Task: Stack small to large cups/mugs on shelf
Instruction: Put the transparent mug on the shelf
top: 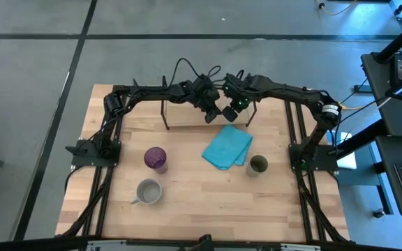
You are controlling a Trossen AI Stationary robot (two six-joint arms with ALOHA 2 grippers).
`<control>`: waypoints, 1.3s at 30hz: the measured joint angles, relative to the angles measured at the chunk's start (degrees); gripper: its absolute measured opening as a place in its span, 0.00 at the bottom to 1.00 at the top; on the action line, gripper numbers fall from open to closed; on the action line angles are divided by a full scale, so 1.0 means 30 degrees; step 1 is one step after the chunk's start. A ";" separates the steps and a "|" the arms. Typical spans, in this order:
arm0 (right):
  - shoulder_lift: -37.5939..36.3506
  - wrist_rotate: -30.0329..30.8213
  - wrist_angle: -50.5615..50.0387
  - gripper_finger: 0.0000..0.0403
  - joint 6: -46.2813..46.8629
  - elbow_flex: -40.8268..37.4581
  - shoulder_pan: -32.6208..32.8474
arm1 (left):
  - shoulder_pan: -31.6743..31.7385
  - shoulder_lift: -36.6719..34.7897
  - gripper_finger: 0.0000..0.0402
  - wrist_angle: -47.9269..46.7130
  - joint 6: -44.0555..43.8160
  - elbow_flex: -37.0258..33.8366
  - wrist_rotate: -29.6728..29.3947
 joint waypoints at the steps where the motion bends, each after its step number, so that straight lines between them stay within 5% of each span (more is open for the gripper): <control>1: 0.0000 0.0000 0.0035 0.04 0.0012 0.0000 -0.0076 | -0.0015 0.0000 0.03 0.0004 0.0013 0.0000 0.0111; 39: -0.0015 0.0007 -0.0200 0.04 0.0196 0.0000 -0.0729 | -0.0132 0.0000 0.03 0.1725 -0.0101 -0.0007 0.1285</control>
